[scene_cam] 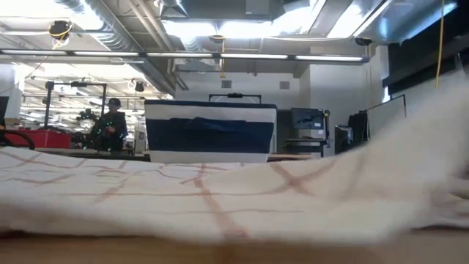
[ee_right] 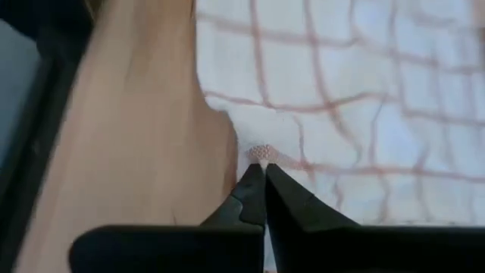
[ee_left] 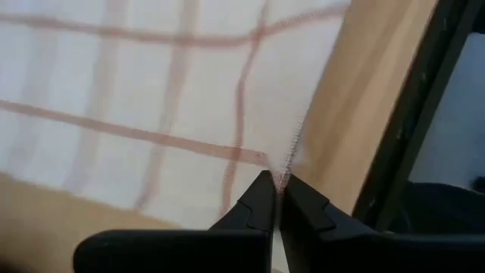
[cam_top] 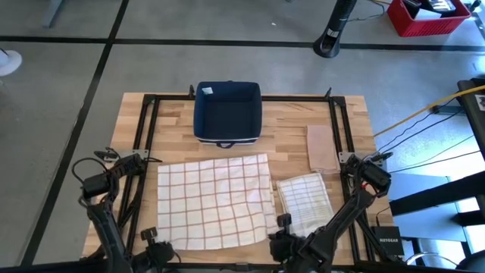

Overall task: Fold towel
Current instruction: Fold the white with brown pattern towel on the table

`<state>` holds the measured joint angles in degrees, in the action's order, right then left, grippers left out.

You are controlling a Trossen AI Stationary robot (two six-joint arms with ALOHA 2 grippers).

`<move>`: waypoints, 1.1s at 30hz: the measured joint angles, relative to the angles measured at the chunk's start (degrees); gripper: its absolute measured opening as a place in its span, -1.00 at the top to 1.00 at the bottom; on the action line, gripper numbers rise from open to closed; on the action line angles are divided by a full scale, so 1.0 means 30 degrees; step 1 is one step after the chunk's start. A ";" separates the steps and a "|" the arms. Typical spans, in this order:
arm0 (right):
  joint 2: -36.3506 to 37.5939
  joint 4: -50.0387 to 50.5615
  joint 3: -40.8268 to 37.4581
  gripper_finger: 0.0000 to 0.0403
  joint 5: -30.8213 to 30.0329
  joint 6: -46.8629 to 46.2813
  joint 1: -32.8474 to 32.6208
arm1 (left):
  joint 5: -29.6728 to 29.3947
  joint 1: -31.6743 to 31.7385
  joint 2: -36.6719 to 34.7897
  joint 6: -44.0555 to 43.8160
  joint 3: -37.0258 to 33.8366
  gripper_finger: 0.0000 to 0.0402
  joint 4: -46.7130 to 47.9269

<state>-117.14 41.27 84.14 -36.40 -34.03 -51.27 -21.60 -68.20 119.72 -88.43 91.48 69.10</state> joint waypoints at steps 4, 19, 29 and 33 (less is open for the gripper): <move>0.0073 0.2951 0.2600 0.97 -0.1580 -0.0015 0.0012 | -0.1321 0.0015 -0.0398 -0.0397 0.2464 0.98 0.4180; 0.2120 1.2131 0.7636 0.99 -0.5014 -0.2616 0.3174 | -0.7886 0.1818 -0.5292 0.4130 0.4254 0.99 0.7026; 0.4296 1.3912 0.7636 0.99 -0.5044 -0.0967 0.7296 | -0.8668 0.4766 -1.0571 0.7451 0.2027 0.99 0.6980; 0.5431 1.3934 0.7636 0.99 -0.4858 0.0136 0.8604 | -0.7754 0.5026 -1.3347 0.6727 -0.0076 0.99 0.6977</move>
<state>-100.85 83.07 107.04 -50.98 -33.62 -25.45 -44.86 -53.13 79.68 -68.25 91.26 90.03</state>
